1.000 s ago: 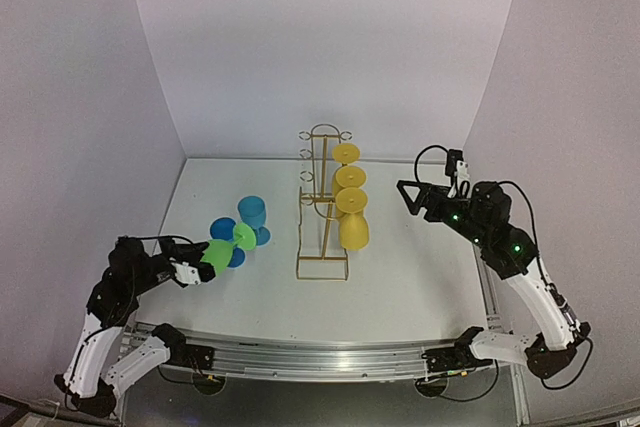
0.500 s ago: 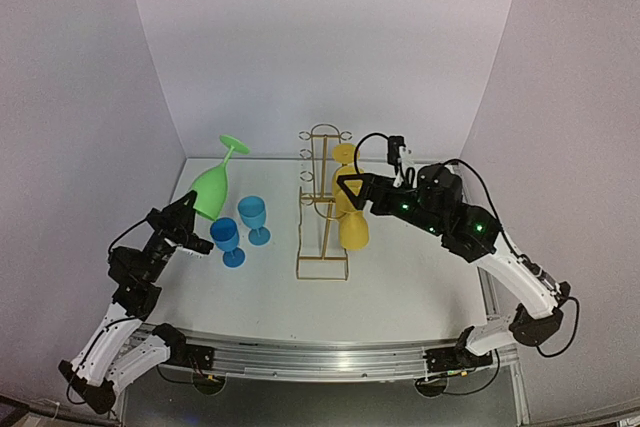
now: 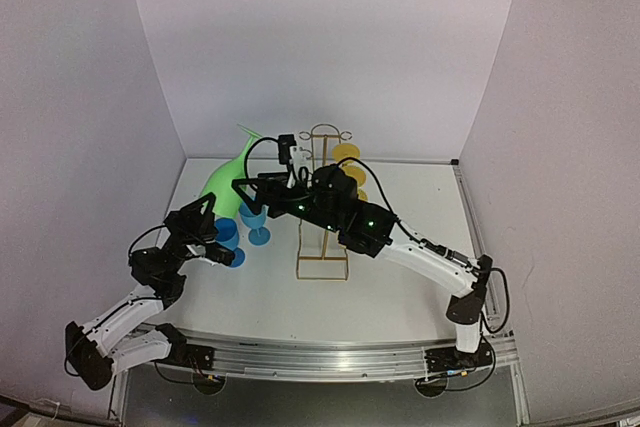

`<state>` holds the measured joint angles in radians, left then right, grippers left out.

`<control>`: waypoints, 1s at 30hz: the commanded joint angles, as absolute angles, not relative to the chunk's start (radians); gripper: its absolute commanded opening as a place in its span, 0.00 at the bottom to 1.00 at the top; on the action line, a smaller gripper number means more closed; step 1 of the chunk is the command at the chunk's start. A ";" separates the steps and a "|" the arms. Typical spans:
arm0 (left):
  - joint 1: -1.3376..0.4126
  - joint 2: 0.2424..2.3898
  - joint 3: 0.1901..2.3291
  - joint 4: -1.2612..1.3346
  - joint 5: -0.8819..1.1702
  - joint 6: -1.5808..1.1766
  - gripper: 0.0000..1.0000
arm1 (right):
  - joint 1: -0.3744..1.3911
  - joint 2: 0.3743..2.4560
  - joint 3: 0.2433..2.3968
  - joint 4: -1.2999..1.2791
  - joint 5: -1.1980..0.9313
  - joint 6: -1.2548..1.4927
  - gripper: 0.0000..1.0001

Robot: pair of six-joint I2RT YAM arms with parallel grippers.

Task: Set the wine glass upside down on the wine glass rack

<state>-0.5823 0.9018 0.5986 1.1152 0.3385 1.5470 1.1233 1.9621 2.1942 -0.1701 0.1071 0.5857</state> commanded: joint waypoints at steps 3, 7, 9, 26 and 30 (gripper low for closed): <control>-0.619 0.899 0.593 1.235 0.355 1.586 0.00 | 1.123 2.056 2.272 0.014 0.058 0.602 0.92; -0.622 0.914 0.604 1.237 0.349 1.574 0.00 | 1.127 2.096 2.281 0.059 0.031 0.628 0.90; -0.622 0.926 0.610 1.237 0.351 1.572 0.00 | 1.128 2.118 2.297 0.069 0.009 0.647 0.89; -0.624 0.936 0.641 1.166 0.317 1.570 0.00 | 1.129 2.115 2.274 0.086 -0.034 0.633 0.48; -0.623 0.910 0.636 1.094 0.296 1.551 0.18 | 1.129 2.084 2.234 0.089 -0.012 0.592 0.43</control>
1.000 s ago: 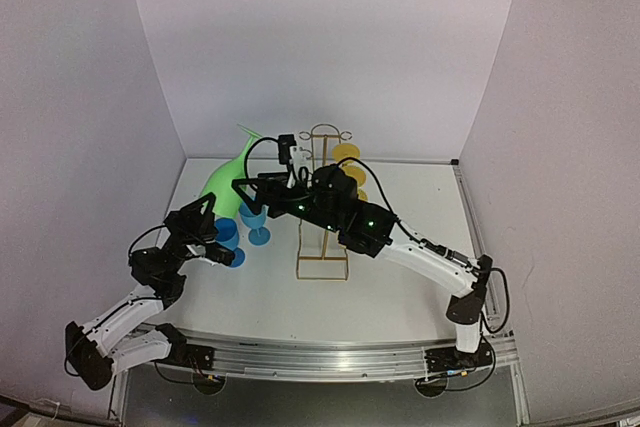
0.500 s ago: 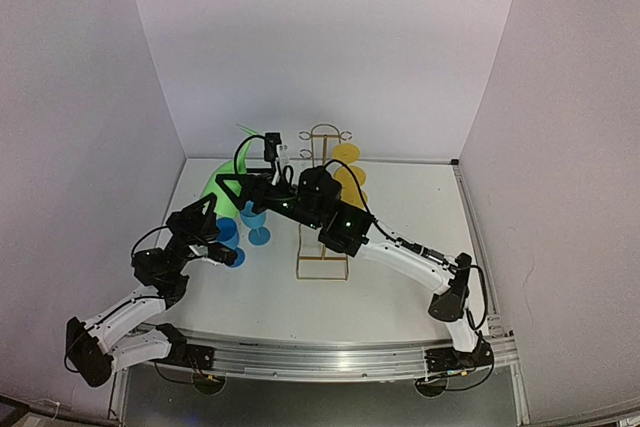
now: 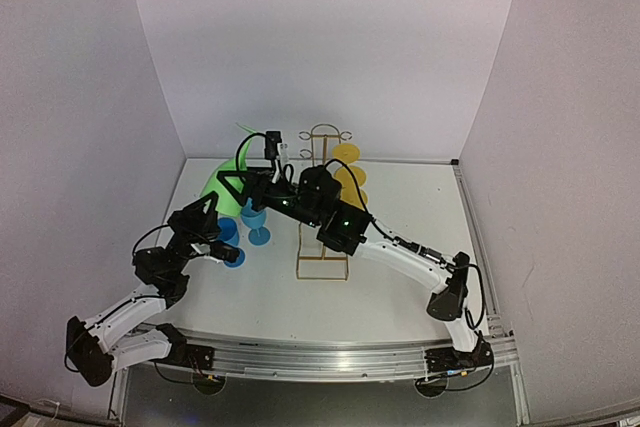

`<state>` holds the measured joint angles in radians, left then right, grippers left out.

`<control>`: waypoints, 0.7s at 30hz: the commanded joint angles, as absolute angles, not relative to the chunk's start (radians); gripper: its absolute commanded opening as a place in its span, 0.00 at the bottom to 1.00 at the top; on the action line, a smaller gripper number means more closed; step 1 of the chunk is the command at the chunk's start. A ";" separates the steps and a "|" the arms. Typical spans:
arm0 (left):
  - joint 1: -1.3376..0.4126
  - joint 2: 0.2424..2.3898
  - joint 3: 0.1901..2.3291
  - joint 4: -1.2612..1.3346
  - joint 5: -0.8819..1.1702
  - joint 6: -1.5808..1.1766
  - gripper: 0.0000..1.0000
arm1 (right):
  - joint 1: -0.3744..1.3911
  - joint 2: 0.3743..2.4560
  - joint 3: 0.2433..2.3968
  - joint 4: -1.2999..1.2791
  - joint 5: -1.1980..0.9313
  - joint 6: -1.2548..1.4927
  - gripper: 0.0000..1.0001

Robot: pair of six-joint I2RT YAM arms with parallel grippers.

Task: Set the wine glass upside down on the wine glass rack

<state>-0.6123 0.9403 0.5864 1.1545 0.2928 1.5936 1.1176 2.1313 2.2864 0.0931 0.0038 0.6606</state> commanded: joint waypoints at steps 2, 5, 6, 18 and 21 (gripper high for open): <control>-0.624 0.886 0.632 1.024 0.279 1.536 0.30 | 1.130 2.057 2.203 0.090 0.000 0.568 0.42; -0.623 0.831 0.638 0.874 0.266 1.515 0.48 | 1.128 2.022 2.162 0.091 0.054 0.541 0.41; -0.623 0.809 0.639 0.826 0.267 1.508 0.53 | 1.128 2.010 2.149 0.091 0.063 0.533 0.41; -0.623 0.543 0.684 0.080 0.330 1.441 0.99 | 1.128 1.890 2.052 0.091 0.187 0.379 0.37; -0.623 0.540 0.742 0.006 0.294 1.294 1.00 | 1.130 1.857 2.023 0.088 0.153 0.294 0.36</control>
<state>-0.6212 0.5532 0.6392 0.2566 0.3114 1.4554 1.1282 1.9514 2.0516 0.0602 0.1421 0.4278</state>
